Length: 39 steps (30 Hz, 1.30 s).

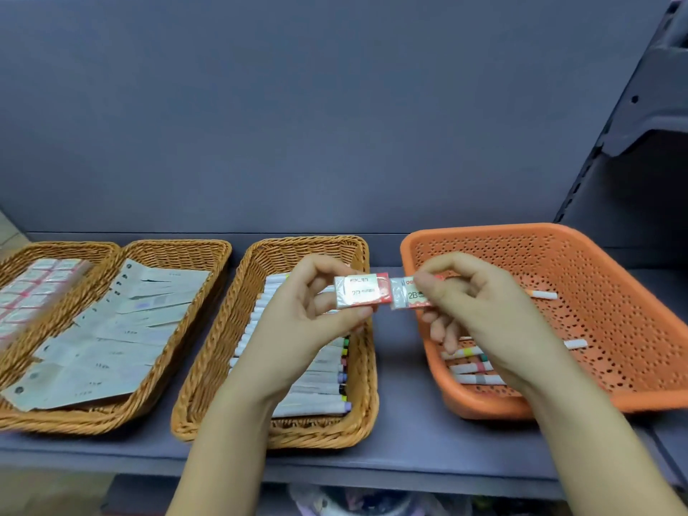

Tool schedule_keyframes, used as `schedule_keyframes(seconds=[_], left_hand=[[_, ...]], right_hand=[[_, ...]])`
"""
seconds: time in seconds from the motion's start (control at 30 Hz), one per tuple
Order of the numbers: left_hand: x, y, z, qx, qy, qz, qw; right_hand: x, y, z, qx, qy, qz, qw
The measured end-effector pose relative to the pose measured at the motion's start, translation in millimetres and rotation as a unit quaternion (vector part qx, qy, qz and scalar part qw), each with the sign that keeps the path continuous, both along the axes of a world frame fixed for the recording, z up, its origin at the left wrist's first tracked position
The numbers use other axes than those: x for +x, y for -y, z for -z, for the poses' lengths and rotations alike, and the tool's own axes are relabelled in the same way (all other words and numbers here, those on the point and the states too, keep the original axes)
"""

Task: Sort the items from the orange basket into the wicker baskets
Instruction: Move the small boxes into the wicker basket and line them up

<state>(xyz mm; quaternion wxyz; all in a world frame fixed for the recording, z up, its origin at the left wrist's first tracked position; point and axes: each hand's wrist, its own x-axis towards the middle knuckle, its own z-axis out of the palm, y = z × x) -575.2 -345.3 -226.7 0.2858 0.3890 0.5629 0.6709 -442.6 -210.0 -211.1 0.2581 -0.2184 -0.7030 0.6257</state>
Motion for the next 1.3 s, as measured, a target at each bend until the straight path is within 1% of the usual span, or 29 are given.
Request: schedule_keyframes(seconds=[0.13,0.23,0.33,0.43,0.53,0.6,0.67,0.73,0.8,0.87,1.1,1.3], left_hand=[[-26.8,37.8,-0.2,-0.011,-0.002,-0.016,1.000],[-53.3,69.2,-0.5,-0.027,-0.018,-0.001,0.999],[-82.0,100.8,0.2,-0.018,0.008,0.007,1.000],[-107.5,129.1,0.8,-0.016,-0.007,0.008,1.000],[-129.2,151.9,2.0,-0.033,-0.019,0.003,0.999],[-141.2,163.9,2.4,-0.050,-0.042,-0.005,0.998],[-153.9,174.4,2.1,-0.066,-0.068,-0.029,0.995],[-167.2,183.4,0.1,-0.091,-0.113,-0.060,0.988],[-179.9,190.8,-0.7,-0.108,-0.139,-0.086,0.981],[-190.5,197.4,-0.9,-0.118,-0.137,-0.105,0.978],[-223.8,220.1,3.6,-0.153,-0.151,-0.142,0.966],[-256.4,250.2,9.1,-0.171,-0.153,-0.153,0.961]], right_hand=[[-21.3,34.0,-4.4,-0.025,0.014,-0.073,0.997],[-41.7,65.0,-7.7,-0.024,0.034,-0.105,0.994],[-67.3,96.0,-7.2,-0.034,0.027,-0.099,0.994],[-93.4,121.7,-2.4,-0.064,0.008,-0.086,0.994],[-114.3,143.5,-1.2,-0.061,0.017,-0.106,0.992],[-127.4,153.9,-2.9,-0.021,0.031,-0.107,0.994],[-142.1,158.6,-3.1,0.093,0.059,-0.089,0.990],[-157.2,159.3,-3.4,0.209,0.085,-0.075,0.971],[-172.4,158.7,-3.9,0.279,0.098,-0.083,0.952],[-188.6,159.2,-4.9,0.329,0.098,-0.100,0.934],[-231.1,174.2,-0.1,0.391,0.091,-0.138,0.905],[-262.9,200.1,3.7,0.415,0.096,-0.148,0.893]])
